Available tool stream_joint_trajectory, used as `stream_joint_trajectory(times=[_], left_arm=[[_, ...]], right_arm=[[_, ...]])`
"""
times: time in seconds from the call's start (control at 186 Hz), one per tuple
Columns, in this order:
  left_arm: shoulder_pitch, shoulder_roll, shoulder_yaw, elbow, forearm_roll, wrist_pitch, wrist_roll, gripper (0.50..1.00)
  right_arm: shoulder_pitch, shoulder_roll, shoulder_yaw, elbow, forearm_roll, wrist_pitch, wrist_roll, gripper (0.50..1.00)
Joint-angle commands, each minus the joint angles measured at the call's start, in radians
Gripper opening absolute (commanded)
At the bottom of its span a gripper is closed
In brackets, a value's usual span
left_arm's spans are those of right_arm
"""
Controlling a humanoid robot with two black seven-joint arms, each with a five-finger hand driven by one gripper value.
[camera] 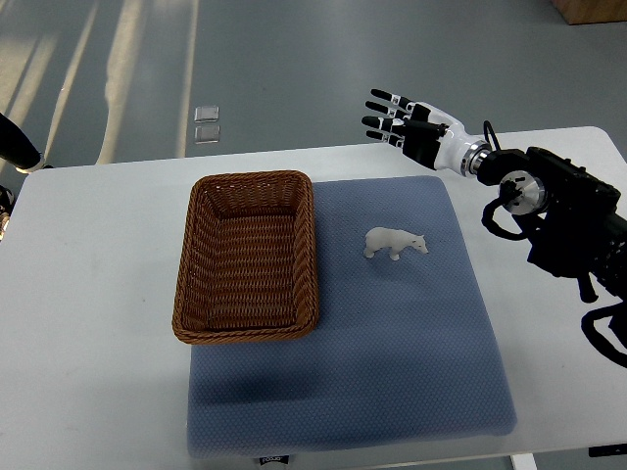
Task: Place white bear in brown basket with right hand
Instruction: 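Move the right hand over the mat toward the white bear figurine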
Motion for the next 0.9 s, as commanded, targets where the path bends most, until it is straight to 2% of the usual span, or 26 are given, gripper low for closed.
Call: stream_joint_trajectory(times=[0.0,0.178,0.895], left_arm=[[0.000,0.000,0.001,0.001,0.000,0.005,0.000,1.000],[0.000,0.000,0.001,-0.007,0.003,0.000,0.002,1.000],[-0.003,0.000,0.001,0.001,0.002,0.006,0.000,1.000]], right_arm=[[0.001,0.000,0.000,0.000,0.000,0.000,0.000,0.942],[0.000,0.008,-0.002,0.011,-0.003,0.020,0.002,0.942],[0.063,0.003,-0.025,0.011,-0.040,0.022,0.007,0.942]])
